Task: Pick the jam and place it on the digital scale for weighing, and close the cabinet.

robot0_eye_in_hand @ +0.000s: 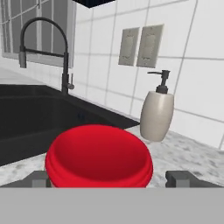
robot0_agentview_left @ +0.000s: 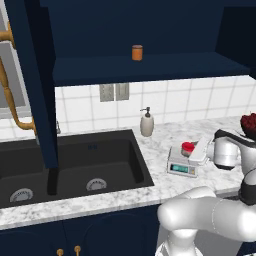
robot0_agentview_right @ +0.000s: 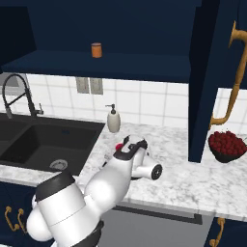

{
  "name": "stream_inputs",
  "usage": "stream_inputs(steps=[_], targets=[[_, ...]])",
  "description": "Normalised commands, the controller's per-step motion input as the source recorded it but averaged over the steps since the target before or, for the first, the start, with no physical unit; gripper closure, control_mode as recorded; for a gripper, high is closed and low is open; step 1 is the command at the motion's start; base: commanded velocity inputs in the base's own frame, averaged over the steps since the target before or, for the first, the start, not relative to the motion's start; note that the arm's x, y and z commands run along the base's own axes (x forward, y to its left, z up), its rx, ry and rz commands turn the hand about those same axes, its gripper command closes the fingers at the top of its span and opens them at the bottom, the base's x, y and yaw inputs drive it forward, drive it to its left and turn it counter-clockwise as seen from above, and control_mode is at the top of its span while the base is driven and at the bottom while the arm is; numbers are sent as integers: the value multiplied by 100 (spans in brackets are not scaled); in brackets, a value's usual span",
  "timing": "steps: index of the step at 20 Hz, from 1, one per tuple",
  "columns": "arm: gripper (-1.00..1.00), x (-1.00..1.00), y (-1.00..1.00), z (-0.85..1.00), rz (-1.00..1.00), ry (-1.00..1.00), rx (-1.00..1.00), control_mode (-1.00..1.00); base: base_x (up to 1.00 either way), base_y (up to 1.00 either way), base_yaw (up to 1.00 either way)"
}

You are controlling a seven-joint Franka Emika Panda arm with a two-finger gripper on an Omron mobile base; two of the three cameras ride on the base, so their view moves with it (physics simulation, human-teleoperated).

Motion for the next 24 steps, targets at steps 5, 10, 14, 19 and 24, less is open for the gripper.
stream_inputs(steps=[5, 10, 14, 19, 24], targets=[[-100, -26, 0, 0, 0, -13, 0, -100, 0, 0, 0], [-100, 10, 0, 0, 0, 0, 0, -100, 0, 0, 0], [-100, 71, 0, -1, 0, 0, 0, -100, 0, 0, 0], [-100, 7, -5, -1, 0, -1, 0, -100, 0, 0, 0], [-100, -43, -13, 0, 0, -6, 0, -100, 0, 0, 0]])
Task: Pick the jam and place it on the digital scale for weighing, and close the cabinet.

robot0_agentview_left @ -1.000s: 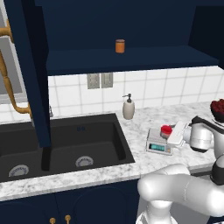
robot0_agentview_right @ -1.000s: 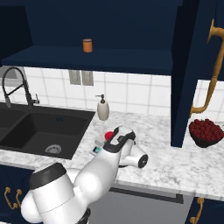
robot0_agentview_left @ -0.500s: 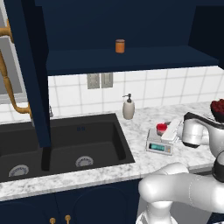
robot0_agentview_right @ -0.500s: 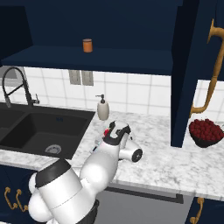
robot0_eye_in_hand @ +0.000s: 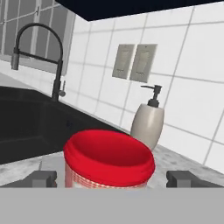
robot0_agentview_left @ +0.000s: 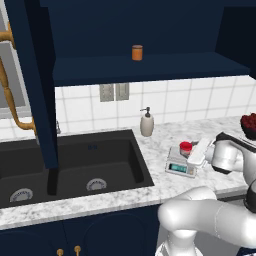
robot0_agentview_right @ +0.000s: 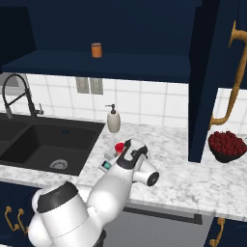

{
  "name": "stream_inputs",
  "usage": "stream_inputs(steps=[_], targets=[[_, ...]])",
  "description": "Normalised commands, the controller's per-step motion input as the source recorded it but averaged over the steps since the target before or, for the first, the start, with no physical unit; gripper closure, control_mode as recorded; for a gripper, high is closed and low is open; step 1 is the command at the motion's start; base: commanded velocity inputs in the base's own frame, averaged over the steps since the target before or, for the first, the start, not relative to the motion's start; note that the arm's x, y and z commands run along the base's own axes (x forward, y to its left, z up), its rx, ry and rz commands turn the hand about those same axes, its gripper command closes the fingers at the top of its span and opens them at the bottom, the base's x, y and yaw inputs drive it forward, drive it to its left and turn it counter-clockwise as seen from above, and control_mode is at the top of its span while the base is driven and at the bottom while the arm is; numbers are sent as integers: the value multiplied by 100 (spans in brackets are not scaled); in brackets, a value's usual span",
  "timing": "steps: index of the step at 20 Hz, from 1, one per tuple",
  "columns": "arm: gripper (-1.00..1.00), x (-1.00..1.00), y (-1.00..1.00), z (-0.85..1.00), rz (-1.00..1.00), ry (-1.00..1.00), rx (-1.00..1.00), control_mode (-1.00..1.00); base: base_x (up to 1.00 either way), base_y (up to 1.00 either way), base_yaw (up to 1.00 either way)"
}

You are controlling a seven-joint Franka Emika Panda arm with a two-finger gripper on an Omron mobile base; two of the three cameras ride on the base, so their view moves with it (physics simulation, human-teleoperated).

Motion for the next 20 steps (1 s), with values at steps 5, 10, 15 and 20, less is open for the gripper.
stream_inputs(steps=[5, 10, 15, 20], targets=[[-100, -6, -14, 0, 0, -1, 0, -100, 0, 0, 0], [-100, -43, -53, 28, -5, -13, 0, -100, 0, 0, 0], [-100, -76, -58, 69, 0, -66, 6, -100, 0, 0, 0], [-100, -48, -85, 68, 0, -75, 23, -100, 0, 0, 0]])
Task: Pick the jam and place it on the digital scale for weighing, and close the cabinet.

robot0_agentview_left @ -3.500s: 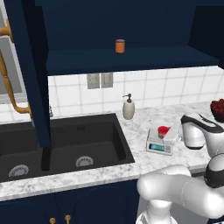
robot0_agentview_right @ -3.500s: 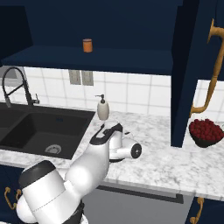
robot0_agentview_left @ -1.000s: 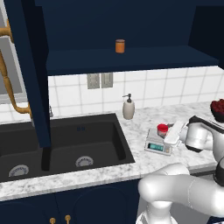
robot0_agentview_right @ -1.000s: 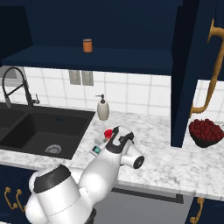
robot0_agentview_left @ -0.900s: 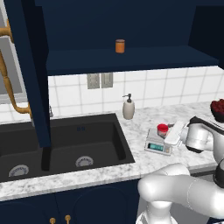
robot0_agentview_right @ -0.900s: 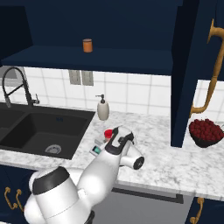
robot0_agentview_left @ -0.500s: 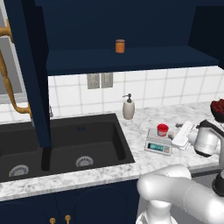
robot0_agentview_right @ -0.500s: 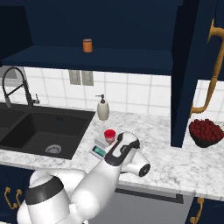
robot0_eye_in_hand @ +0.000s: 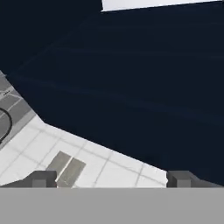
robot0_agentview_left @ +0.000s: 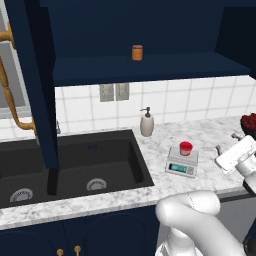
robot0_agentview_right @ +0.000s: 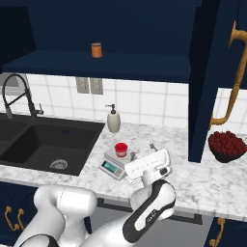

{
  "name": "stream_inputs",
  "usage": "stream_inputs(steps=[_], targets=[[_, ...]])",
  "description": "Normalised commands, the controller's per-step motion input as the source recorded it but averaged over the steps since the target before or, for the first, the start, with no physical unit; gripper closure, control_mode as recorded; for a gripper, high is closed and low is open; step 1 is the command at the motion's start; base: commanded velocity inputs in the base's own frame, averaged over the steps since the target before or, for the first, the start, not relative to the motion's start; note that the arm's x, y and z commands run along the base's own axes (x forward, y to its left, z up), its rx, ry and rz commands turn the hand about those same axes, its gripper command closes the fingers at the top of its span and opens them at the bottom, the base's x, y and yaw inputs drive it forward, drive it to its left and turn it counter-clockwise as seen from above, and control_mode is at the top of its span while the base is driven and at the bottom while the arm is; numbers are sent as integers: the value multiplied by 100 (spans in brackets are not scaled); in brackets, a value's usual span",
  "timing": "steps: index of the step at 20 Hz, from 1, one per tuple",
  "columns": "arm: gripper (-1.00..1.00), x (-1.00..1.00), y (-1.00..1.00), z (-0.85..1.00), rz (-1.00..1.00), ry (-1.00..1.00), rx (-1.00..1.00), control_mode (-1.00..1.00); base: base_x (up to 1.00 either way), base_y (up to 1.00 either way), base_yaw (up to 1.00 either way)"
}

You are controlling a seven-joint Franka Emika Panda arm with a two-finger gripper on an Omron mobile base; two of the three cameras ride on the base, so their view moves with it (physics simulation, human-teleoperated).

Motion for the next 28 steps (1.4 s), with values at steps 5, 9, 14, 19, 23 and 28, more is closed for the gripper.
stream_inputs(steps=[5, 9, 14, 19, 23, 28], targets=[[-100, -35, -95, 88, 0, -54, 25, -100, 0, 0, 0], [-100, -42, -100, 88, 0, -35, 21, -100, 0, 0, 0], [-100, -49, -91, 77, 0, -22, 16, -100, 0, 0, 0], [-100, -14, -56, 27, 0, 1, 7, -100, 0, 0, 0], [-100, 0, -47, -3, 0, 0, 2, -100, 0, 0, 0], [-100, 0, -51, -7, 0, 0, 1, -100, 0, 0, 0]])
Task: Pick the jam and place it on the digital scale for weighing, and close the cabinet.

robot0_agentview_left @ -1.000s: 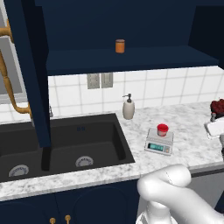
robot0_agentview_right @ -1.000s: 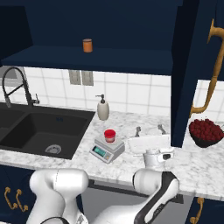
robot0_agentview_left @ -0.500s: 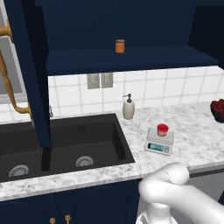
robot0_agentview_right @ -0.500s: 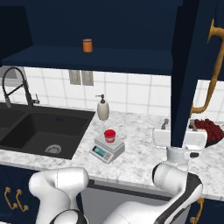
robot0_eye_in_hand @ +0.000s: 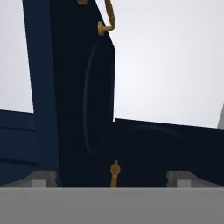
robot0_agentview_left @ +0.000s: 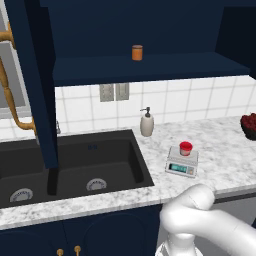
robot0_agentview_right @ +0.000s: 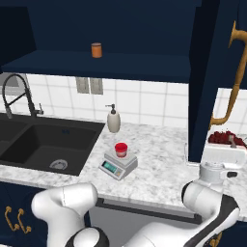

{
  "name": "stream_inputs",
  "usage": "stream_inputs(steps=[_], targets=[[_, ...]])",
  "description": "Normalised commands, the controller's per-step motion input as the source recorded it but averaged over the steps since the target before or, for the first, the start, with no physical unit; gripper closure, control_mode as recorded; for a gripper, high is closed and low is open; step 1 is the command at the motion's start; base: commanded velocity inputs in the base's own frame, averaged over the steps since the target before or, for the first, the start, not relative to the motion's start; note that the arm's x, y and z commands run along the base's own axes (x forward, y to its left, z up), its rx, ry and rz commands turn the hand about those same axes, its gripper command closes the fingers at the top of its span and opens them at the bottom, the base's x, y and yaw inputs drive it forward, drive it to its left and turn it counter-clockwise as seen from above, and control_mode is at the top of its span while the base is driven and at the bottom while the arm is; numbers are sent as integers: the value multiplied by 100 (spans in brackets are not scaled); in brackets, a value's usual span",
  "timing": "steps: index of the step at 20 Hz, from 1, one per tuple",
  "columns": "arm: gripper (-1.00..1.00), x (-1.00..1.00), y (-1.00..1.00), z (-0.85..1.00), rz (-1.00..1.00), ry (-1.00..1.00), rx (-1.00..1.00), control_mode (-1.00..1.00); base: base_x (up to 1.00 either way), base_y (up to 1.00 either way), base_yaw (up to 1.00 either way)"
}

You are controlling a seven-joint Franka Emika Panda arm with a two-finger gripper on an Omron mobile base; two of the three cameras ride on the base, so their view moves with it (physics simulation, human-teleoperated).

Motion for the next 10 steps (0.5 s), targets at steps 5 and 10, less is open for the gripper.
stream_inputs(steps=[5, 10], targets=[[-100, 0, -54, -1, 0, 0, 3, -100, 0, 0, 0], [-100, 0, -49, 7, 0, 0, 3, -100, 0, 0, 0]])
